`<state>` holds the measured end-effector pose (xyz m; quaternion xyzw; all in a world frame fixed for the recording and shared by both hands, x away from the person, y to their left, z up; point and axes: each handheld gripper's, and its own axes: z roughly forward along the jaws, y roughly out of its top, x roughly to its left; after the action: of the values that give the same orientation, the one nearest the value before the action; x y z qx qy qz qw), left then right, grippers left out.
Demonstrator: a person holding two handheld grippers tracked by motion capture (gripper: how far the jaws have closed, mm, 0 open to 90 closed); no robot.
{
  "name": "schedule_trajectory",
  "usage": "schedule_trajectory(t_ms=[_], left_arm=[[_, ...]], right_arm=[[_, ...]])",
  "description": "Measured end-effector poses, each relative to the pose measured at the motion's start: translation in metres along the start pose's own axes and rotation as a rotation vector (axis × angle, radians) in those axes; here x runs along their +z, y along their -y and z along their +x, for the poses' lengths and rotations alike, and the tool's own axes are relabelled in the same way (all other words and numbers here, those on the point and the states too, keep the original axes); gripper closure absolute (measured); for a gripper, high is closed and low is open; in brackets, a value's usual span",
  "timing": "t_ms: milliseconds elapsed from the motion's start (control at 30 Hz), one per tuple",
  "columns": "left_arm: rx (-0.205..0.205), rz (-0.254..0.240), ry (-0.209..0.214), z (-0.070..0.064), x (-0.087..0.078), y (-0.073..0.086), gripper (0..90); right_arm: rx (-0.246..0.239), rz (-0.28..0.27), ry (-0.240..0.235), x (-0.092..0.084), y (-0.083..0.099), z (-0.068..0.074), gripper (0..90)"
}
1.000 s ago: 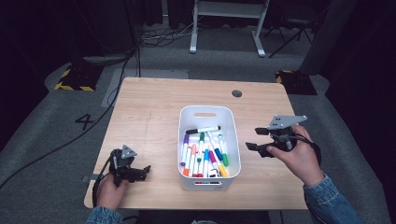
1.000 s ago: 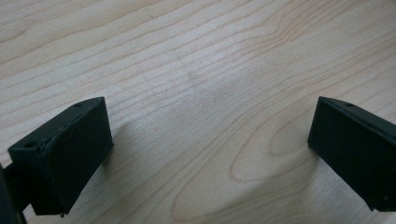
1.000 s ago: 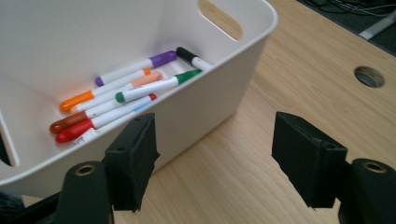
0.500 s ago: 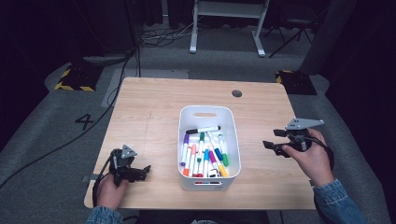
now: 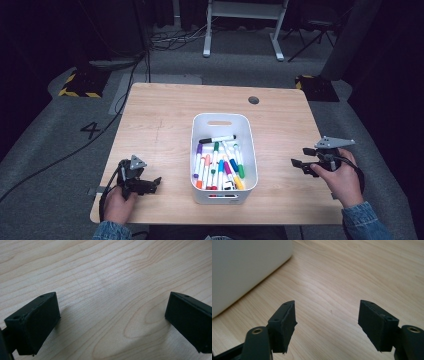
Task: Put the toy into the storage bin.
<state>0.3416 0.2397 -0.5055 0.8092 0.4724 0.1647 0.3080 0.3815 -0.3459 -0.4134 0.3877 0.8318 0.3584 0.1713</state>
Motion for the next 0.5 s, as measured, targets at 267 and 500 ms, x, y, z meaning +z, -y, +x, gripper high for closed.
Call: schedule_trajectory(t_ms=[267, 500], left_arm=[[0.001, -0.002, -0.001, 0.000, 0.000, 0.000, 0.0], [0.000, 0.001, 0.001, 0.000, 0.000, 0.000, 0.0]], right_arm=[[0.046, 0.047, 0.014, 0.008, 0.027, -0.008, 30.4], [0.045, 0.091, 0.013, 0.016, 0.047, -0.011, 28.6]])
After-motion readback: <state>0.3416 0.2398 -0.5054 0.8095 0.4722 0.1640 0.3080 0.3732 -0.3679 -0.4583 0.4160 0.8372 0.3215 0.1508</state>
